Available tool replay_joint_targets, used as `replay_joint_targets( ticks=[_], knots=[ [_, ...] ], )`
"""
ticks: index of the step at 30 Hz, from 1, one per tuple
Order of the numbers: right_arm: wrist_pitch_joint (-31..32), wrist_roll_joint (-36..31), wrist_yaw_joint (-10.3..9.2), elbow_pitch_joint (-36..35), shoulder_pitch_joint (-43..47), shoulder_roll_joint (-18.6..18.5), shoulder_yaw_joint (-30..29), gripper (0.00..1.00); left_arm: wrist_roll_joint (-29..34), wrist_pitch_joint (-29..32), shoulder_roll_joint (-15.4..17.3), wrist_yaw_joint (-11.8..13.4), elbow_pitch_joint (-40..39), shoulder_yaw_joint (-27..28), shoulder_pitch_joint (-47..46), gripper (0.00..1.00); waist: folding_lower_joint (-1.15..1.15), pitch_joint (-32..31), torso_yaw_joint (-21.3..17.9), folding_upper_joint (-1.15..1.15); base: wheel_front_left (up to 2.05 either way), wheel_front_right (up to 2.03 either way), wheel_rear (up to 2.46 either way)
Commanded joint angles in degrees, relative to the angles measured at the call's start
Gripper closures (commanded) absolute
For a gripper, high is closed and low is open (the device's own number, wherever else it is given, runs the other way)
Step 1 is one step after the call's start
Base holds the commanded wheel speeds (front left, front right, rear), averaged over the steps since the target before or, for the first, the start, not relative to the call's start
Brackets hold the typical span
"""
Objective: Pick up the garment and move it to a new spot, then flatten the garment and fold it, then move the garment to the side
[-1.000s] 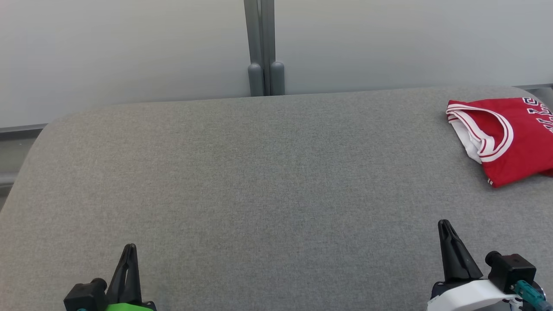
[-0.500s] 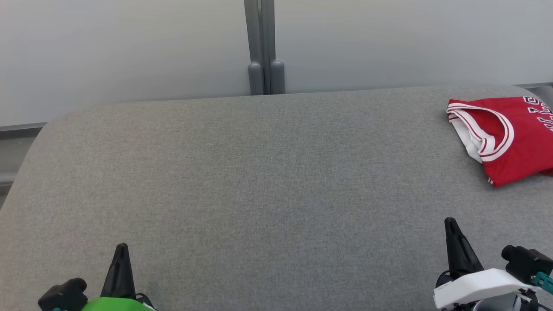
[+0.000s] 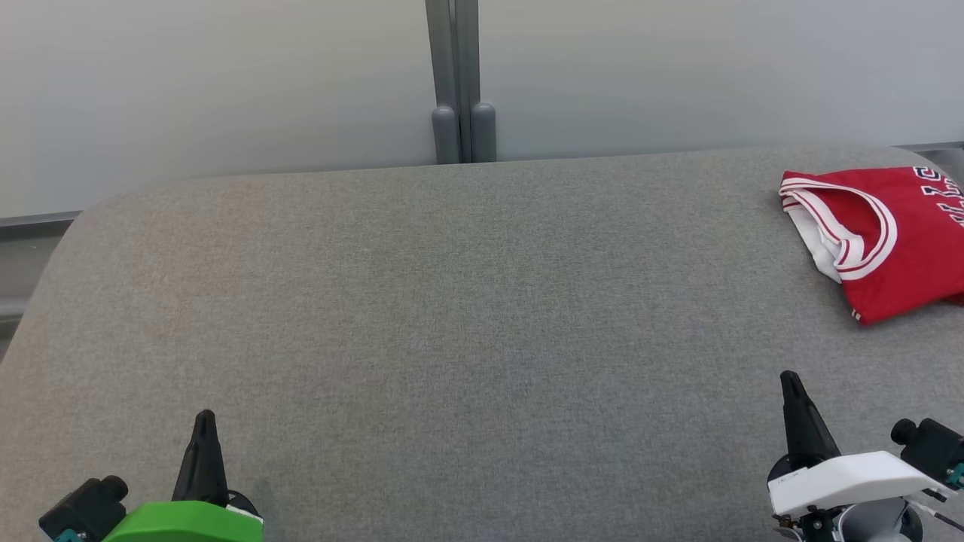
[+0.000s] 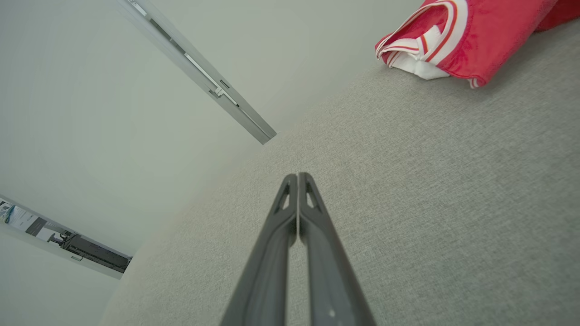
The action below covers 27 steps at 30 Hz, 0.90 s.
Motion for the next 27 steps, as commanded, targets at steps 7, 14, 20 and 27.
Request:
replay_joint_targets(
  ticks=[7, 14, 20, 27],
  knots=[
    [1.6, 6.8, -0.03, 0.0, -2.5, -0.2, -0.7, 1.00, -6.9, 1.6, 0.4, -0.2, -0.9, 0.5, -2.4, 1.00, 0.00, 0.1, 0.0, 0.00, 0.00, 0.00, 0.00],
    [2.9, 11.7, -0.03, 0.4, -3.2, -0.1, -1.1, 1.00, -12.0, 2.9, 0.4, -0.3, -0.9, 0.6, -3.1, 1.00, 0.00, 0.2, 0.0, 0.00, 0.00, 0.00, 0.00],
    [4.0, 15.7, -0.04, 0.8, -3.8, 0.0, -1.4, 1.00, -16.2, 3.9, 0.4, -0.3, -1.0, 0.8, -3.6, 1.00, 0.00, 0.3, 0.0, 0.00, 0.00, 0.00, 0.00],
    [5.1, 20.0, -0.04, 1.2, -4.5, 0.1, -1.8, 1.00, -20.7, 5.1, 0.5, -0.4, -1.0, 0.9, -4.2, 1.00, 0.00, 0.4, 0.0, 0.00, 0.00, 0.00, 0.00]
  ],
)
